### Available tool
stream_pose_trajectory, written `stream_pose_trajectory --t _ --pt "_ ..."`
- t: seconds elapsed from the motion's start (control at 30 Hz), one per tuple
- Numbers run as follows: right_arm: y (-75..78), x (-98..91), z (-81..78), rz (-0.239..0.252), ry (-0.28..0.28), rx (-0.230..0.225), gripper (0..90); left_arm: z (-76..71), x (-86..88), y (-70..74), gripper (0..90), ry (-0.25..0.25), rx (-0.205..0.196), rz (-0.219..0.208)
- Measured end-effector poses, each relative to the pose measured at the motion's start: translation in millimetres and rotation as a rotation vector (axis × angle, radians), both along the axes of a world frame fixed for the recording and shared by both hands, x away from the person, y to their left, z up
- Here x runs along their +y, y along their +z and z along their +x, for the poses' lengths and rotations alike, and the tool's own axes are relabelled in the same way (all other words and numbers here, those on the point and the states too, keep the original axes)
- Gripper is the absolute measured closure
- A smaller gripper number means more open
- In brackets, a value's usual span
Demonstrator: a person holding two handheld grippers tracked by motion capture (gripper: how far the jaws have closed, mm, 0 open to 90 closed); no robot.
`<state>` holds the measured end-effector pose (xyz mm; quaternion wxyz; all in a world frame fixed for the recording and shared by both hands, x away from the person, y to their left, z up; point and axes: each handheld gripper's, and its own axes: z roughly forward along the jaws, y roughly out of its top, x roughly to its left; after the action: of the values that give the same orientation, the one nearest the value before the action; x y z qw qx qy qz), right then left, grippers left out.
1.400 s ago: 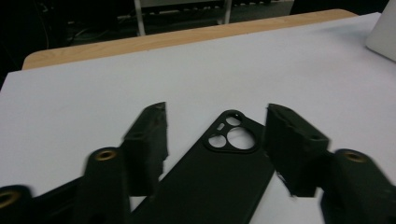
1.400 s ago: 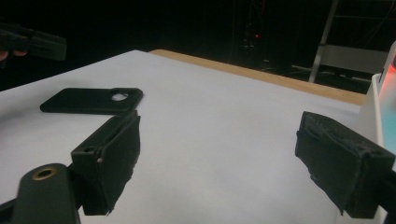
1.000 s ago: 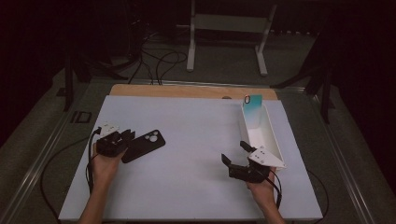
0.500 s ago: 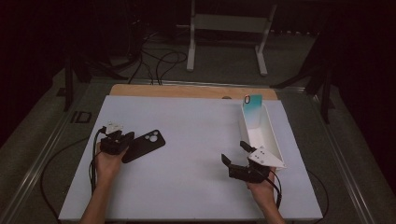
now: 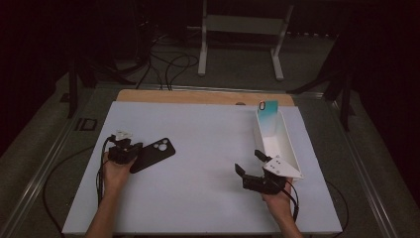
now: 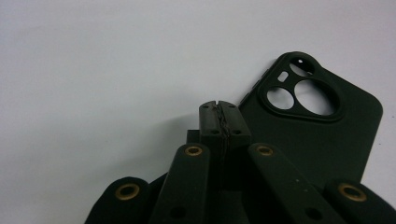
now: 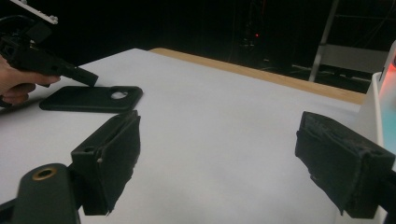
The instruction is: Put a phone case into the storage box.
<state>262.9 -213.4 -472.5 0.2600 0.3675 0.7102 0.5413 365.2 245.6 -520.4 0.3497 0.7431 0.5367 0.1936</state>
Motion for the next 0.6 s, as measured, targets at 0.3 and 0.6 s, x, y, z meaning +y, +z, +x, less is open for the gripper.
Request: stream_pose_trajectory --t 0.3,0.6 --pt "-0.8 -0.3 0.6 0.001 -0.006 0.002 13.9 3.4 10.9 -3.2 89.6 0.049 0.037 0.006" --pt "-0.6 -0.4 0.4 -0.002 -0.001 0.000 14.0 -4.7 9.5 -1.8 89.7 0.020 0.080 -0.032"
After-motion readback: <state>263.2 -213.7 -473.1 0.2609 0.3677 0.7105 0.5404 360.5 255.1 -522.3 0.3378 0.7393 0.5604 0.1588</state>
